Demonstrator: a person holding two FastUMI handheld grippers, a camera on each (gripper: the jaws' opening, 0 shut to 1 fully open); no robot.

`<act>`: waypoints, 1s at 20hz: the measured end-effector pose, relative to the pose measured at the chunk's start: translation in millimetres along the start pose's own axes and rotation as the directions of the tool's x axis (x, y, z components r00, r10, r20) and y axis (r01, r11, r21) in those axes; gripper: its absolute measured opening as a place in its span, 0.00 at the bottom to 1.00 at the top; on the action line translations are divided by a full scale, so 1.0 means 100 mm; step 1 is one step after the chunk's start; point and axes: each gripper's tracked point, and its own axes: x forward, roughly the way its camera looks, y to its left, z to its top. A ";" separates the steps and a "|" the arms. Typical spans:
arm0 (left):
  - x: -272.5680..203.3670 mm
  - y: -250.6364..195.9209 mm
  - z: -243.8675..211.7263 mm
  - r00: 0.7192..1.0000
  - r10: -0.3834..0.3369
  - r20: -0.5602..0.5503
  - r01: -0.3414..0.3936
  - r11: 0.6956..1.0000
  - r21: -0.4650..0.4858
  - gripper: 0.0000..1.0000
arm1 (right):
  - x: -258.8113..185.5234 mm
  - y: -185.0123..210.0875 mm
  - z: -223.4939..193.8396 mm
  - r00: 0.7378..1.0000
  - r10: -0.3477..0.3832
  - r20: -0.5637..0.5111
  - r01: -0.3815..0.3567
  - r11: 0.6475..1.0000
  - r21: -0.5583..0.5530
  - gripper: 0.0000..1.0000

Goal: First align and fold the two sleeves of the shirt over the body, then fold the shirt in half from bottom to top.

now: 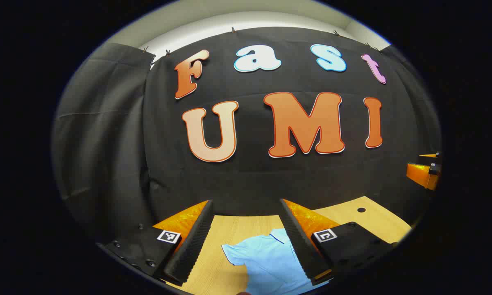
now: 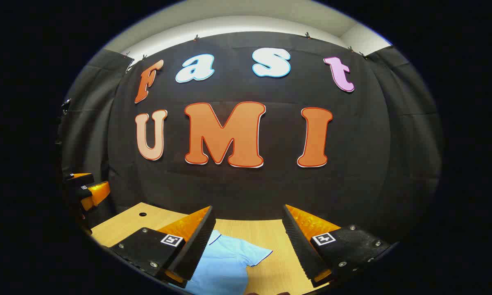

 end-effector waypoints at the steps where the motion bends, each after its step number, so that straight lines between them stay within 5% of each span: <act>1: 0.00 0.00 -0.01 1.000 0.001 -0.003 -0.001 1.000 -0.003 1.00 | 0.01 -0.01 0.00 1.000 0.000 -0.001 0.000 1.000 -0.007 0.98; 14: -0.06 -0.14 0.03 1.000 -0.028 0.006 0.028 1.000 -0.005 1.00 | 0.18 -0.02 -0.30 0.997 0.021 -0.070 -0.023 0.999 -0.025 0.99; 20: -0.08 -0.28 -0.04 0.999 -0.031 -0.026 0.030 0.999 -0.017 1.00 | 0.38 -0.14 -0.71 0.979 0.010 -0.204 -0.014 1.000 -0.016 0.99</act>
